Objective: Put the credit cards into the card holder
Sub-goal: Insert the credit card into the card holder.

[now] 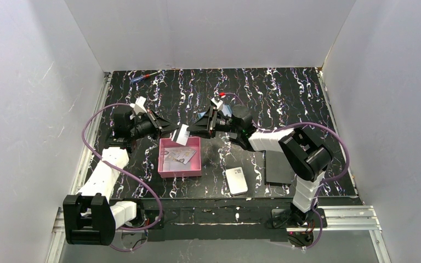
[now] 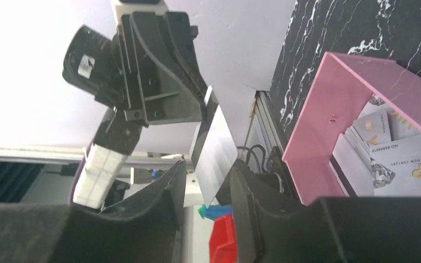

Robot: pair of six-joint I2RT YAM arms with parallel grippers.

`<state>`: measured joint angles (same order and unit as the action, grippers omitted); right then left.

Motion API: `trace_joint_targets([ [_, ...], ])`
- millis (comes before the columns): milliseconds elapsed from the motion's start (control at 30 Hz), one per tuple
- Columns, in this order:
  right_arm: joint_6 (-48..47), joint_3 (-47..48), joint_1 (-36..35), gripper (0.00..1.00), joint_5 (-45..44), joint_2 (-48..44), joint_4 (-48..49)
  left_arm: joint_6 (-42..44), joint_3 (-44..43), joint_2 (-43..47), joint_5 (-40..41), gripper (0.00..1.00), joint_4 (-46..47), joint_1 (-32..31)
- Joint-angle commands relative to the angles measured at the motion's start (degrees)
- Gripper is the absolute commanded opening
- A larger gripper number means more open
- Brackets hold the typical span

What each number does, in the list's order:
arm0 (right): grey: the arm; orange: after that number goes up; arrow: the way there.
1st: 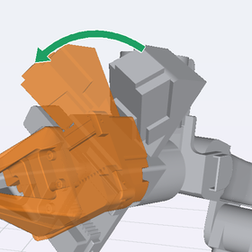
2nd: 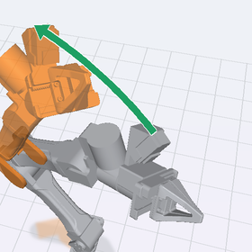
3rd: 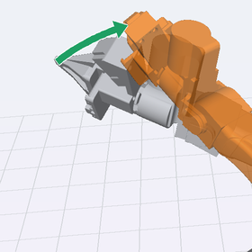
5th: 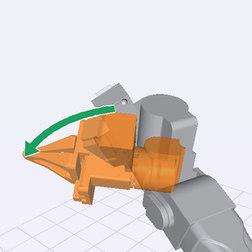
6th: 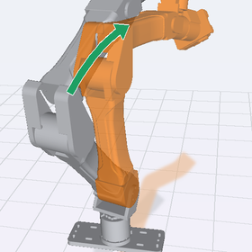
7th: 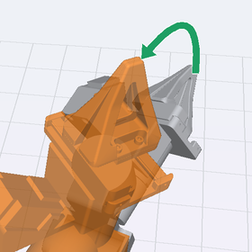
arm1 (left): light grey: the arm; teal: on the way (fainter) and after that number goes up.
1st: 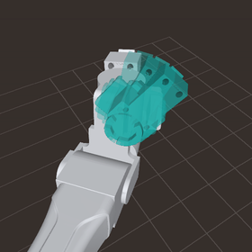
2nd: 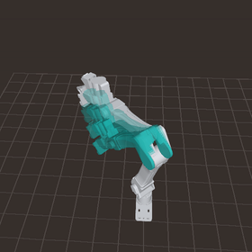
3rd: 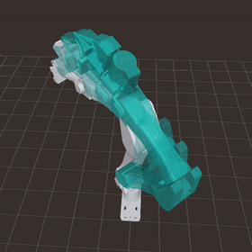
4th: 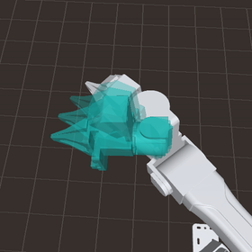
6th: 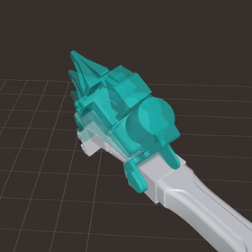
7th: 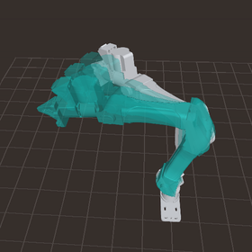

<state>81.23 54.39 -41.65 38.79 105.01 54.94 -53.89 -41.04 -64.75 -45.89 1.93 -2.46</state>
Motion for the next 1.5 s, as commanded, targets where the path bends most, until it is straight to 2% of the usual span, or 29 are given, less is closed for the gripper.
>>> trace_joint_targets([
  [0, 5.06, 3.33, -0.2, 0.4, -1.92, 1.4, 8.13, -3.81, -1.64, 1.09, 1.84, 0.0, 4.23, -2.05],
  [67, 6.76, 3.17, -0.08, 0.24, -1.77, 2.1, 10.85, -5.79, -1.34, 0.79, 2.12, 0.0, 6.91, -2.51],
  [133, 8.52, 2.69, 0.38, 0.01, -1.77, 2.59, 13.21, -6.02, -1.71, 0.32, 2.61, 0.0, 7.2, -3.0],
  [267, 9.35, 1.48, 2.66, 0.01, -1.62, 2.75, 16.28, -7.2, -2.9, -2.11, 0.28, 0.0, 7.42, -4.12],
  [300, 9.04, 1.73, 3.43, 0.01, -0.97, 2.81, 16.81, -7.59, -3.41, -3.0, -1.12, 0.06, 7.46, -4.35],
  [400, 9.35, 3.65, 6.34, 0.01, 3.51, 4.32, 19.6, -8.59, -5.94, -5.87, -6.5, 0.36, 8.06, -4.52],
  [467, 15.06, 5.23, 7.56, 0.01, 6.96, 7.57, 27.49, -9.02, -8.72, -8.4, -8.64, 0.24, 8.93, -5.18],
  [567, 14.17, 5.77, 8.34, 0.01, 9.63, 7.74, 26.59, -8.61, -9.71, -10.18, -8.73, 0.03, 9.66, -5.51],
  [600, 12.98, 5.14, 9.44, 0.01, 9.73, 7.36, 24.68, -8.15, -9.85, -10.87, -8.17, 0.0, 9.67, -5.64],
  [633, 5.69, 3.87, 11.78, 0.11, 9.31, 5.48, 13.39, -6.56, -9.7, -11.32, -5.27, 0.0, 9.67, -5.82],
  [667, -11.21, 4.35, 13.93, 0.25, 7.0, 1.68, -5.62, -4.69, -9.44, -12.3, -1.39, 0.0, 9.67, -6.35],
  [700, -31.28, 10.58, 15.65, 0.39, -0.53, -0.14, -35.61, -2.83, -10.14, -15.09, 3.89, 0.0, 9.71, -8.02],
  [733, -43.65, 15.51, 16.08, 0.44, -4.89, 0.09, -48.74, -1.14, -11.81, -18.43, 6.96, 0.0, 9.67, -10.07],
  [767, -49.09, 18.25, 16.62, 0.46, -9.3, 1.1, -53.87, 0.17, -14.3, -22.23, 10.57, 0.0, 9.75, -12.06],
  [800, -51.96, 20.7, 17.03, 0.46, -10.29, 2.6, -56.82, 2.05, -16.07, -24.51, 13.96, 0.0, 9.84, -13.62],
  [900, -58.31, 26.0, 17.33, 0.44, -11.81, 6.82, -63.54, 2.1, -20.01, -30.19, 17.05, 0.0, 10.96, -14.32],
  [967, -60.04, 27.65, 17.39, 0.38, -12.35, 8.85, -64.12, 1.58, -22.94, -34.38, 17.24, 0.0, 11.27, -14.3],
  [1133, -64.04, 32.57, 17.39, 0.14, -15.81, 12.76, -67.59, 1.44, -27.54, -40.91, 19.24, 0.0, 11.4, -14.65],
  [1267, -66.42, 35.15, 17.43, 0.08, -18.74, 14.47, -69.97, 0.94, -28.49, -43.18, 20.24, 0.0, 11.5, -15.73],
  [1467, -67.7, 35.7, 18.05, 0.05, -20.43, 16.24, -71.02, 0.63, -29.71, -45.92, 20.38, 0.0, 11.88, -17.51],
])
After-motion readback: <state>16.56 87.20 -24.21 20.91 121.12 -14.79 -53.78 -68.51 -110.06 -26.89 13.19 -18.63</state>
